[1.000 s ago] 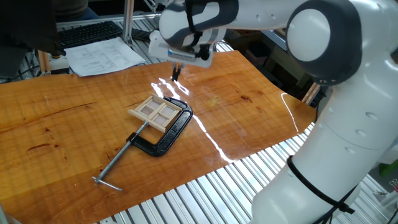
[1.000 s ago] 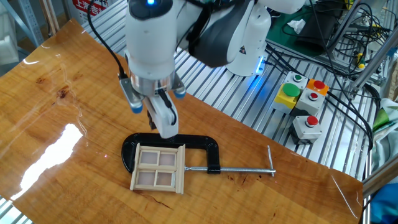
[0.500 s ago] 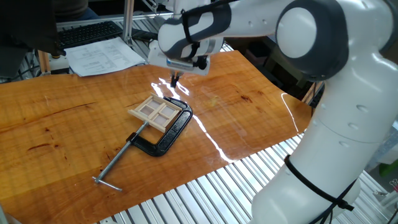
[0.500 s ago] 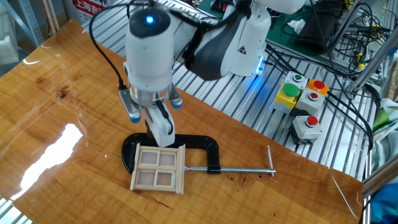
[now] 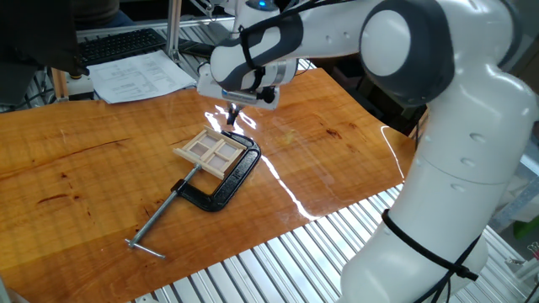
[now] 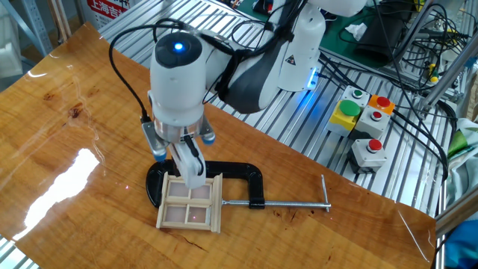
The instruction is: Open a sliding window
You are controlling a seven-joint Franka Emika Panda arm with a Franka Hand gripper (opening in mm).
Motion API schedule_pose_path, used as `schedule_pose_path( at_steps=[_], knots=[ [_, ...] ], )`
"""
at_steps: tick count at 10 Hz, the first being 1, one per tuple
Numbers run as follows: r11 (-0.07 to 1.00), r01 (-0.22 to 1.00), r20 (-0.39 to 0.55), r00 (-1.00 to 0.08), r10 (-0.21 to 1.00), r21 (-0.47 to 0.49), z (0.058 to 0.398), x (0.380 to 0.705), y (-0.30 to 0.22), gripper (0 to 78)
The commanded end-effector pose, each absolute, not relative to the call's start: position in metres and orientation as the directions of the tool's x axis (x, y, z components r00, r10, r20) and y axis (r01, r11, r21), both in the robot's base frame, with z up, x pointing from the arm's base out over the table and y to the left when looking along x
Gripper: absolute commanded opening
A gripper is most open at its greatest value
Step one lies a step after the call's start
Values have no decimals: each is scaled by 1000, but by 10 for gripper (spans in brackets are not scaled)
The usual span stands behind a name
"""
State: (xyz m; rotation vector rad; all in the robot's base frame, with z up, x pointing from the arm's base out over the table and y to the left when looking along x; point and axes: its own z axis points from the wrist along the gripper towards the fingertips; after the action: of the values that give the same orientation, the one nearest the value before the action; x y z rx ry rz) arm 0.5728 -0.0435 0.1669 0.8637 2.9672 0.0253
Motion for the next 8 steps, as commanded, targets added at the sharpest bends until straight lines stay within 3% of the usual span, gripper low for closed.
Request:
schedule_pose_path(
  at_steps=[1,8],
  knots=[
    [843,536,-55,-842,537,34,146,581,-48,0],
    [828,560,-94,-822,561,46,114,583,-48,0]
  ],
)
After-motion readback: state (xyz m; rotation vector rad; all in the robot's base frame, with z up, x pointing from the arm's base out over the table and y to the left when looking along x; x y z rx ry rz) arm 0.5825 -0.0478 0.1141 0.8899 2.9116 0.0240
